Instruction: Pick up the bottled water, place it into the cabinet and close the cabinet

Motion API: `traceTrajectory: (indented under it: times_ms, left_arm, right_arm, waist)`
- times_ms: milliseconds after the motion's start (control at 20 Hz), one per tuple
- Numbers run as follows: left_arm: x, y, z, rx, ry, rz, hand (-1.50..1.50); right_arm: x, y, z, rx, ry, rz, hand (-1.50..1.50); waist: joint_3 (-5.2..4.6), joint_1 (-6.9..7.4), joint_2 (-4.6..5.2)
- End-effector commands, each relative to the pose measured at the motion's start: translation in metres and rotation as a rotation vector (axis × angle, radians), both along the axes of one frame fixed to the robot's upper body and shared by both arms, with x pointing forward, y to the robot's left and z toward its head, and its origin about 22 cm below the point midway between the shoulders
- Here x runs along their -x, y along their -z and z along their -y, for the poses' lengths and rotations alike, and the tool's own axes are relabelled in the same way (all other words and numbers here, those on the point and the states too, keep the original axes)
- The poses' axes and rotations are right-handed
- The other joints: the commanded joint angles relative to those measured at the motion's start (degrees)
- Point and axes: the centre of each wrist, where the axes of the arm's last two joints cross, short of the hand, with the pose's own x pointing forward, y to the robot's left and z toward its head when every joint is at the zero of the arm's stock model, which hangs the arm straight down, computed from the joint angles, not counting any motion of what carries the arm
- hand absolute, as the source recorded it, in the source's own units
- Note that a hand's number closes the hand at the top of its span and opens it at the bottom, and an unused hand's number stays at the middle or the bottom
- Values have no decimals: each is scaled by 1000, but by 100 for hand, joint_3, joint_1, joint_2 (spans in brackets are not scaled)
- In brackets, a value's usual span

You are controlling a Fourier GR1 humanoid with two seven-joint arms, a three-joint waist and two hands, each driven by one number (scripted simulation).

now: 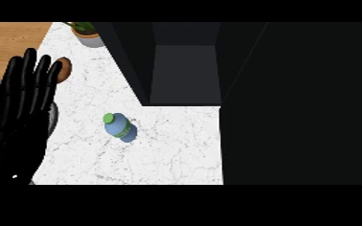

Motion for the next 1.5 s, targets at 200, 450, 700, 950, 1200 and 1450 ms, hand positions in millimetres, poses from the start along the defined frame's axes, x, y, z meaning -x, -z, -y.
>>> traceTrajectory:
  times_ms: [200, 450, 700, 950, 1200, 1450]
  left_arm:
    - [-10, 3, -38, 3, 108, 1, -150]
    - [9, 14, -5, 94, 142, -322, -150]
    - [46, 0, -4, 87, 149, -321, -150]
    - [54, 3, -11, 77, 78, -369, -150]
    - [65, 16, -5, 47, 87, -361, -150]
    - [53, 40, -21, 49, 11, -386, -150]
  right_arm:
    - [38, -17, 7, -42, -30, 27, -150]
    - [62, 3, -3, -123, -110, -259, -150]
    - [97, -16, -11, -131, -122, -278, -150]
    - [113, -27, -5, -130, -110, -281, -150]
    - [123, -20, -13, -142, -102, -264, -150]
    - [138, -21, -8, -137, -117, -266, -150]
  waist:
    - [134, 20, -9]
    - [141, 17, -38]
    - [138, 36, -30]
    - [136, 30, -17]
    - [135, 29, -18]
    - [135, -11, -21]
